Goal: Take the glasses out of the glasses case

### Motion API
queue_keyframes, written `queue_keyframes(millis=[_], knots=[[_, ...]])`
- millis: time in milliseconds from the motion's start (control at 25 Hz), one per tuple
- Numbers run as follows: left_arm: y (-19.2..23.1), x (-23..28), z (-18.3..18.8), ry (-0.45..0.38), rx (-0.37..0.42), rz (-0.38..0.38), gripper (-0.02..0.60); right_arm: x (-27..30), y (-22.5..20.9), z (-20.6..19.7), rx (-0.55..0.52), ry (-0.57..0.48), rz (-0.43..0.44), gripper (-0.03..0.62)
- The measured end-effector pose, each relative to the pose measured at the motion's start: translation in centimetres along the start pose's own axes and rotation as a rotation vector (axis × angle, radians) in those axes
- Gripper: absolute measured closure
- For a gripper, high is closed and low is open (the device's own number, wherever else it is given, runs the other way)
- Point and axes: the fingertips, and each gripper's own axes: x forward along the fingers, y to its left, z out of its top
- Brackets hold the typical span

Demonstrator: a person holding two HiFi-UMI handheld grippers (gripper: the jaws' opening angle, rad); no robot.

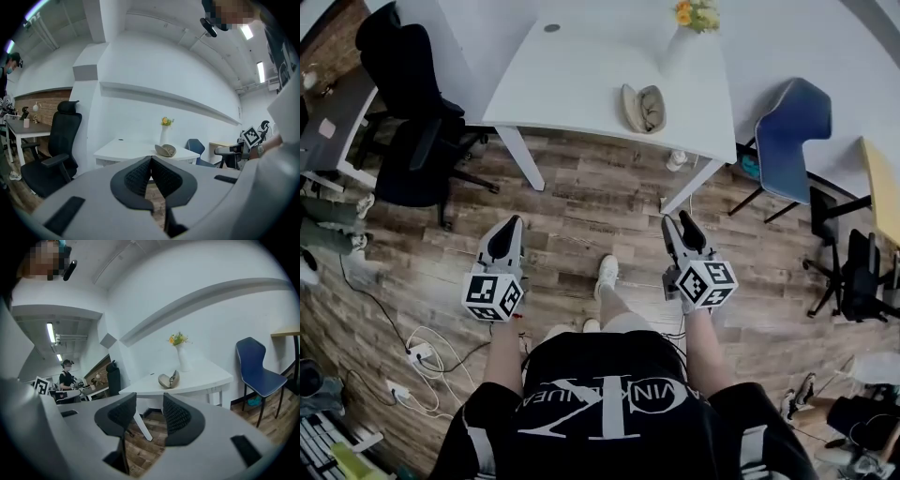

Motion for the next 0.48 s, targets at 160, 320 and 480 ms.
queue_keyframes(millis=[160,320,480], knots=[[1.7,4.1,1.6,-0.008,-0.003,0.011,0.566,4.4,0.2,1.2,-0.020,0.014,0.039,0.427],[1.4,8.2,2.2,0.004,-0.009,-0.015,0.566,7.5,-0.9,2.0,-0.042,0.046,0.053,0.427],[1.1,11.8,2.4,0.034,-0.003,-0.039,0.566,10.1,-2.7,3.1,-0.029,0.052,0.048,0.427]])
